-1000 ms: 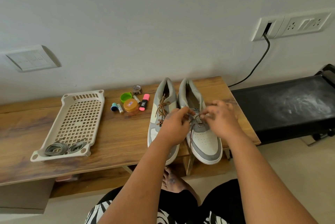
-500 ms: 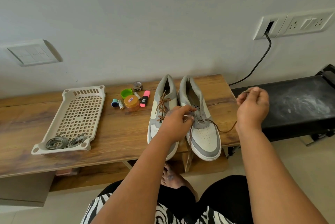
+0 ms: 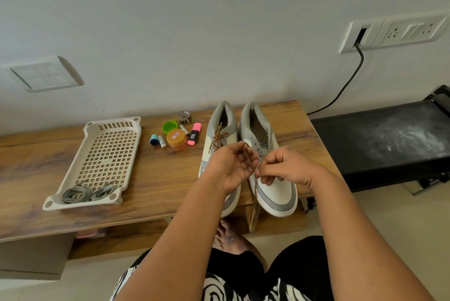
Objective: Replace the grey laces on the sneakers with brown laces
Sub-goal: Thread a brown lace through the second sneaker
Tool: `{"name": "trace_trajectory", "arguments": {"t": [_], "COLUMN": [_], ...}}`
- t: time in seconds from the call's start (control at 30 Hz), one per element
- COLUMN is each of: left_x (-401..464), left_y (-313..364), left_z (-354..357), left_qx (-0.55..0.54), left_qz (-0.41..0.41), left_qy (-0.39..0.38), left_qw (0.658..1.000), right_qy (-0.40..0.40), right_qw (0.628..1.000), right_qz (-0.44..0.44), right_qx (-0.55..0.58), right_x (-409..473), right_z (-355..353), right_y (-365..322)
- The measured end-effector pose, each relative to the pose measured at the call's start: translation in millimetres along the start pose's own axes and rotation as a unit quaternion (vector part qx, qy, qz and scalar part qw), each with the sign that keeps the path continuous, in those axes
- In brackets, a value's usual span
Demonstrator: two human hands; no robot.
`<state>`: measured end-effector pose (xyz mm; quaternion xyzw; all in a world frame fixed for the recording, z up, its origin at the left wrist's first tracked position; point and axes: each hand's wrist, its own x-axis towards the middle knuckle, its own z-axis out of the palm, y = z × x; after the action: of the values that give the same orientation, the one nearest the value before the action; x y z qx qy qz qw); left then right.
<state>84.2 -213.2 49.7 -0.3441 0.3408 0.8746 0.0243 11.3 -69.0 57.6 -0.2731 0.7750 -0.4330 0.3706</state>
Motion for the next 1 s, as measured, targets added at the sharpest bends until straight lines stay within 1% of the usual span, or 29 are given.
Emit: {"name": "trace_trajectory", "arguments": {"t": [0.03,0.1,0.23,0.3,0.37,0.4,0.47,0.5,0.53,0.57,0.6,0.73,0.9,1.0], "left_x": [0,1,7,7,6,6,8,8,9,10,11,16,24,27], "left_y": [1,0,-2,-1,-1,-3,-6,-9,-11,-13,-16,-25,-35,-35], "left_z": [0,1,2,-1,-4,-5,-8,-8,-8,-7,-6,-3,-6,-7], "left_qx": [-0.015,-0.011,0.025,0.067,0.164,0.228,0.336,0.37,0.39,0.405,0.418,0.454,0.476,0.522], "left_qz": [-0.001,0.014,0.087,0.122,0.15,0.164,0.19,0.201,0.211,0.221,0.229,0.252,0.265,0.287], "left_qy": [0.002,0.009,0.025,0.027,0.037,0.05,0.078,0.085,0.09,0.097,0.105,0.121,0.145,0.157], "left_qw": [1.0,1.0,0.996,0.99,0.974,0.958,0.919,0.903,0.892,0.882,0.873,0.846,0.826,0.788], "right_qy": [-0.013,-0.041,-0.122,-0.132,-0.098,-0.058,0.077,0.151,0.206,0.233,0.235,0.19,0.201,0.196], "right_qw": [1.0,0.999,0.987,0.984,0.989,0.994,0.994,0.985,0.974,0.968,0.967,0.977,0.974,0.976], "right_qz": [0.008,0.023,0.081,0.096,0.089,0.081,0.063,0.053,0.043,0.031,0.023,0.018,0.018,0.017], "right_qx": [-0.001,-0.009,-0.067,-0.074,-0.064,-0.049,-0.052,-0.072,-0.087,-0.093,-0.094,-0.098,-0.099,-0.096], "right_x": [0,0,3,4,3,4,7,10,12,14,15,18,20,20], "right_z": [-1,-1,1,1,0,-1,-3,-4,-4,-4,-3,2,2,2], "right_y": [1,3,10,13,12,12,15,17,19,20,22,26,27,27]}}
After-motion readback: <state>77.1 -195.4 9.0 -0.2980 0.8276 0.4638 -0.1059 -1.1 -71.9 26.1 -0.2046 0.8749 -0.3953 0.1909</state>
